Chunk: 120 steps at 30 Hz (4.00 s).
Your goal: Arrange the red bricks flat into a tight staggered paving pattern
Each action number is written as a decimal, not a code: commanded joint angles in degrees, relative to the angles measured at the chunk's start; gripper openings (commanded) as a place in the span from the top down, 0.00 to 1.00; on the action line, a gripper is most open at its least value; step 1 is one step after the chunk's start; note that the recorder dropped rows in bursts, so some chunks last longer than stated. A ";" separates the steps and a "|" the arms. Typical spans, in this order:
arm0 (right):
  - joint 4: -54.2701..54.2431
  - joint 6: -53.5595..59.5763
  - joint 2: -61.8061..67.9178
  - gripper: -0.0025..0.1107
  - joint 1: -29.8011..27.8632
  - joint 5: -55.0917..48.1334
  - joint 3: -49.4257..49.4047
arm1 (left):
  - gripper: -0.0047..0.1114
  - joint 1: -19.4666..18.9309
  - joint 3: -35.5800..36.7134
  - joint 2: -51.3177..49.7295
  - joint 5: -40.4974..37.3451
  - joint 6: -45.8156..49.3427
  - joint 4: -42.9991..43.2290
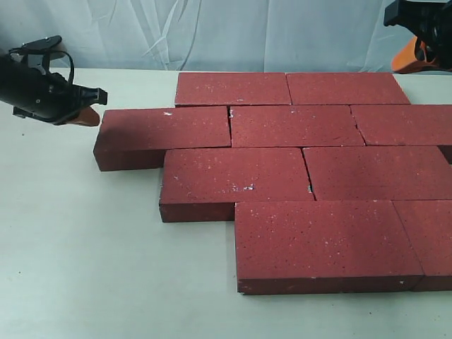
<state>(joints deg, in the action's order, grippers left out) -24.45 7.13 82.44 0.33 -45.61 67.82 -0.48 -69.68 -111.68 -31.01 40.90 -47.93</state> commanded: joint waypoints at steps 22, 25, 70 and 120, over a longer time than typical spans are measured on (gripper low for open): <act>-0.34 0.36 0.10 0.98 -0.27 0.34 -0.19 | 0.96 0.00 0.08 -6.95 -0.68 18.01 -12.86; -0.34 0.36 0.10 0.98 -0.27 0.34 -0.19 | 0.96 0.00 0.08 -6.95 -1.11 18.01 -11.36; -0.34 0.36 0.10 0.98 -0.27 0.33 -0.19 | 0.96 -1.66 0.08 -6.95 8.76 12.24 -11.49; -0.34 0.36 0.10 0.98 -0.27 0.19 -0.19 | 0.96 -1.92 0.08 -6.88 11.83 26.07 -28.03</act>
<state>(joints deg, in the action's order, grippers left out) -24.58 7.13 82.44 0.33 -45.61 67.82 -2.17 -69.68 -118.58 -19.24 66.84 -76.47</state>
